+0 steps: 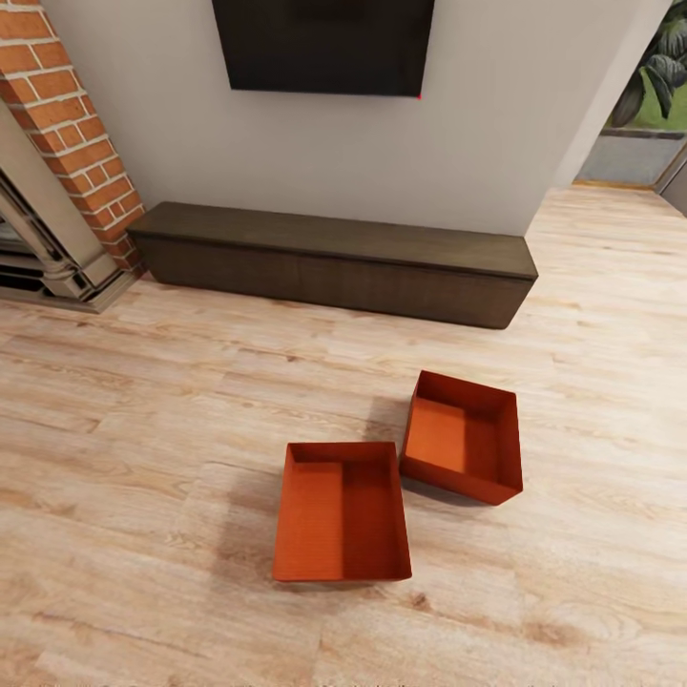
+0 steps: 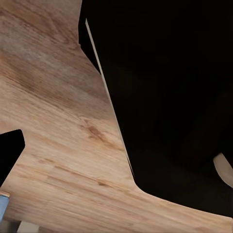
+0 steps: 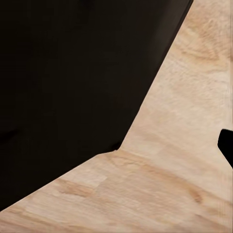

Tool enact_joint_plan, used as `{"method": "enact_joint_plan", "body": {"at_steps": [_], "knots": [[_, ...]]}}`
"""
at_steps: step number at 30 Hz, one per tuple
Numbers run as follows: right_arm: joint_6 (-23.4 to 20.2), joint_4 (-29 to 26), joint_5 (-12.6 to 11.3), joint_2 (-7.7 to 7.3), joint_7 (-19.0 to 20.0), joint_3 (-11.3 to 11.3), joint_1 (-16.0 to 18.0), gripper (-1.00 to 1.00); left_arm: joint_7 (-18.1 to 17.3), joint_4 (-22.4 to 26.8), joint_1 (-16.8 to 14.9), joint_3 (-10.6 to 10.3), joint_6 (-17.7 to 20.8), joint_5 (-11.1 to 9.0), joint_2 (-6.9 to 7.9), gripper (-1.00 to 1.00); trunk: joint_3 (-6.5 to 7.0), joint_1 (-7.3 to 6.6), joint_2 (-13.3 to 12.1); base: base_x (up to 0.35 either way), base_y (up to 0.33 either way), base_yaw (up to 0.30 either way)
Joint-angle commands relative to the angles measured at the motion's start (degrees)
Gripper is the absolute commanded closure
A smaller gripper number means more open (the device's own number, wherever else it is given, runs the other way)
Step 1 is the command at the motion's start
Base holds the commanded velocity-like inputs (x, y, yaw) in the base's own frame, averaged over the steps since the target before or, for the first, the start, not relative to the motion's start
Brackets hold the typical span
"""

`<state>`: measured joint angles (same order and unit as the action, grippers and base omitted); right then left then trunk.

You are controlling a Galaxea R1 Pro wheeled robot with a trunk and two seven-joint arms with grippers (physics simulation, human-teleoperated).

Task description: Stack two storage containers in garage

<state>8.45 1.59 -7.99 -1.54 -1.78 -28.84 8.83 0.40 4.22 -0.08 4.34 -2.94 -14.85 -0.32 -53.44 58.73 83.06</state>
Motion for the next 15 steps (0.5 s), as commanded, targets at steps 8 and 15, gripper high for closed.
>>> {"method": "enact_joint_plan", "body": {"at_steps": [8,15], "knots": [[0.3,0.2,-0.6,0.04,-0.1,-0.5,0.0,-1.0,0.0,0.0,0.0,0.4,-0.1,0.0,-0.03,-1.0,-0.73,0.0,0.0,0.0,0.0,0.0],[0.2,0.2,-0.5,0.05,-0.2,-0.5,0.0,-1.0,0.0,0.0,0.0,0.4,-0.1,0.0,-0.03,-1.0,-1.07,0.0,0.0,0.0,0.0,0.0]]}}
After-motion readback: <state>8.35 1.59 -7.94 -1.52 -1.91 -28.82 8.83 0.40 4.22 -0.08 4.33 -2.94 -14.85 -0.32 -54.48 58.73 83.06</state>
